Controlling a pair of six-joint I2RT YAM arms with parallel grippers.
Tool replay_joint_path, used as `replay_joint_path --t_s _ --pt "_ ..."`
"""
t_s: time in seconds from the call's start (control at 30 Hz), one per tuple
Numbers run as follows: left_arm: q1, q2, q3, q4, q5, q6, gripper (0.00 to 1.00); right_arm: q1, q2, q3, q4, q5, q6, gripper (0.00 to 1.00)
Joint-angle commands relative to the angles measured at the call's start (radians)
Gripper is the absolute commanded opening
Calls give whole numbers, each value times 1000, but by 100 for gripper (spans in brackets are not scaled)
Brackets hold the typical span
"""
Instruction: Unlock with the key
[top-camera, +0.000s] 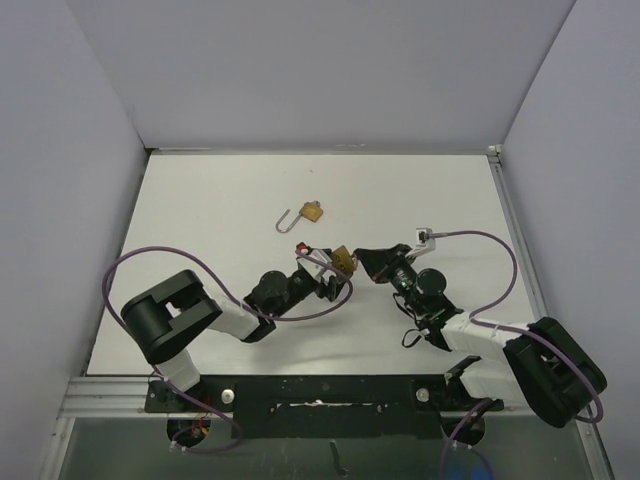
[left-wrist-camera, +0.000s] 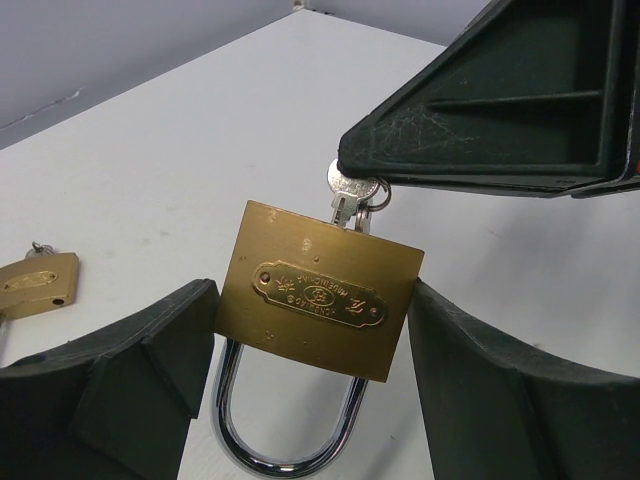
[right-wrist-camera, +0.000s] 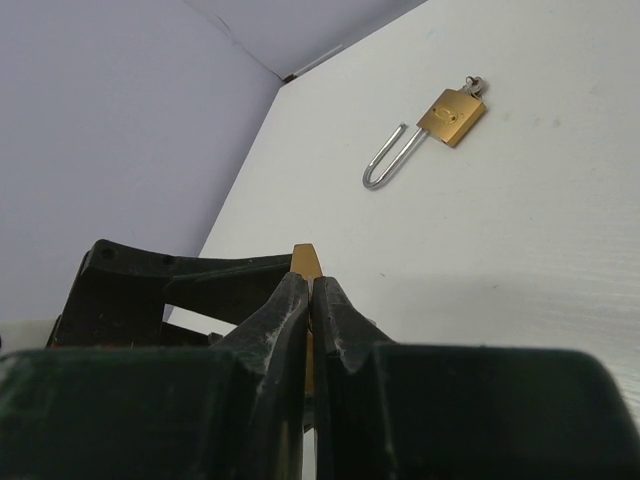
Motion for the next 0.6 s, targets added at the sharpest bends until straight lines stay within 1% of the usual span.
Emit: replay_joint_path --t_s 0.0,0.1,0.23,0.37,0.57 --pt "2 -78 101 253 -25 1 0 15 30 19 -7 -58 5 0" --pt "8 -93 101 253 -21 -12 0 13 52 14 30 -66 -1 0" --pt "16 -115 96 245 -15 -30 0 14 67 17 40 -77 -2 0" --pt "33 -156 103 171 2 -70 0 14 87 19 69 -98 -17 0" --pt "45 -196 111 115 33 -98 0 13 107 24 93 -127 -41 0"
